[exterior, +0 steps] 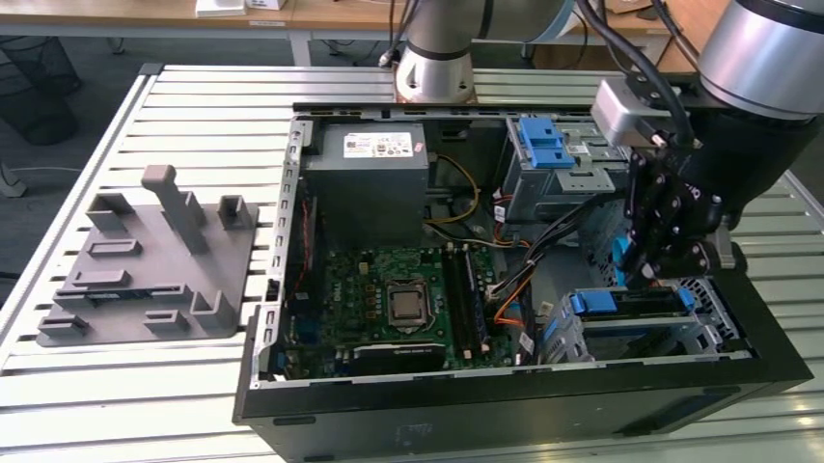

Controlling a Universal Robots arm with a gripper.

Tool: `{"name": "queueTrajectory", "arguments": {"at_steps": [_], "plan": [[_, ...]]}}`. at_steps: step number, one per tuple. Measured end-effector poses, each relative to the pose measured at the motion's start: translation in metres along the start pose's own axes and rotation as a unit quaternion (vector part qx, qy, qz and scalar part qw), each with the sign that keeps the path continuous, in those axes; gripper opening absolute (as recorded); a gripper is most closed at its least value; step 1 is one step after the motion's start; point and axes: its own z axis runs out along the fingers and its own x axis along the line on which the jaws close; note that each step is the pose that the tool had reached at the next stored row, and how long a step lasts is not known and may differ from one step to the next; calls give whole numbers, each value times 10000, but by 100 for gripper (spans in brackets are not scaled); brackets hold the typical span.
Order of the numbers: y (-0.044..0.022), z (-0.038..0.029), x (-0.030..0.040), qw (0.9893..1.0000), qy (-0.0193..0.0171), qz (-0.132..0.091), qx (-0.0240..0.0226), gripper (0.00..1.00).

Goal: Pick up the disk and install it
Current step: 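Insert the second disk wire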

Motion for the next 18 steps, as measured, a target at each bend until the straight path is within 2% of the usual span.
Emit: {"name": "queueTrajectory", "arguments": {"at_steps": [6,9,18], "plan": [[-6,10,13,10000,-7,0,-1,25],[-6,13,16,10000,-38,0,-3,25],[-27,36,35,10000,-38,0,-3,25]]}}
